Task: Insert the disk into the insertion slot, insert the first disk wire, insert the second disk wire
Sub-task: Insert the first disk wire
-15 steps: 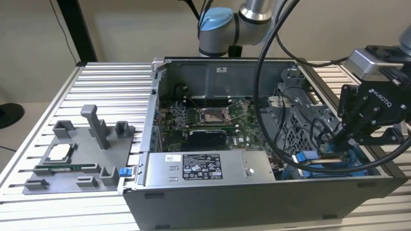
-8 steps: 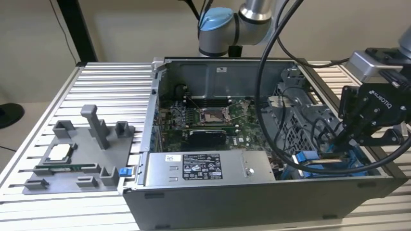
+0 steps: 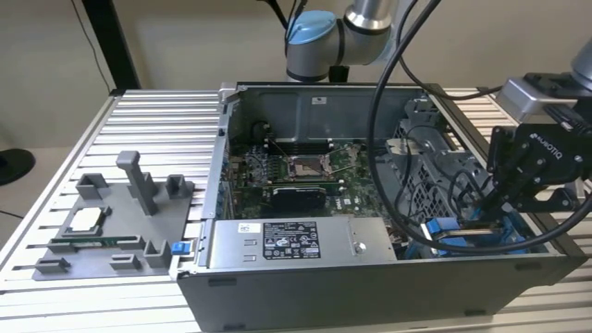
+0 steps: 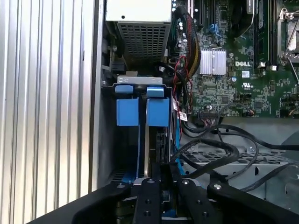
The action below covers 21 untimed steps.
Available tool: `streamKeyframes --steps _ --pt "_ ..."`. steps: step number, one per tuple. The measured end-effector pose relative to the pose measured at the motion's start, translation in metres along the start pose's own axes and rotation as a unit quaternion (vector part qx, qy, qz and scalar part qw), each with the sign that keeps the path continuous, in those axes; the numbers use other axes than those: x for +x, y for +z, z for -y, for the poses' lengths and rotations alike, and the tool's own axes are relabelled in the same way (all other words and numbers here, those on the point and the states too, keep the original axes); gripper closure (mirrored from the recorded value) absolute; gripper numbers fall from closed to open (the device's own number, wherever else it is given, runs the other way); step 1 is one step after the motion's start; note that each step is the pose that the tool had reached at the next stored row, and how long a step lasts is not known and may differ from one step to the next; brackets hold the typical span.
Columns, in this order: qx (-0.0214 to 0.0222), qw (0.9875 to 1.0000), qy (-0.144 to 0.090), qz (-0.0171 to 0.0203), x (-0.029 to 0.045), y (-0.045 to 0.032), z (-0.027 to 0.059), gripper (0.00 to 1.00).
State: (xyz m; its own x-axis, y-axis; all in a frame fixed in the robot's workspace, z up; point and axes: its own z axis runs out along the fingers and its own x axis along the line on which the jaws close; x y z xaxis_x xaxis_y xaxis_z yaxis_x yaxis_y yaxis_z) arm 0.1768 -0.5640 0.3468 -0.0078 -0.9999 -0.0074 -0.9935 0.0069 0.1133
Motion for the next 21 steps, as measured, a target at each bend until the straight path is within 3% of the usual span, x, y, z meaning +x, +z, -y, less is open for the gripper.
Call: streamKeyframes --steps 21 --pt "0.0 1.0 -0.001 0.0002 -0.0017 0.0051 0.0021 1.0"
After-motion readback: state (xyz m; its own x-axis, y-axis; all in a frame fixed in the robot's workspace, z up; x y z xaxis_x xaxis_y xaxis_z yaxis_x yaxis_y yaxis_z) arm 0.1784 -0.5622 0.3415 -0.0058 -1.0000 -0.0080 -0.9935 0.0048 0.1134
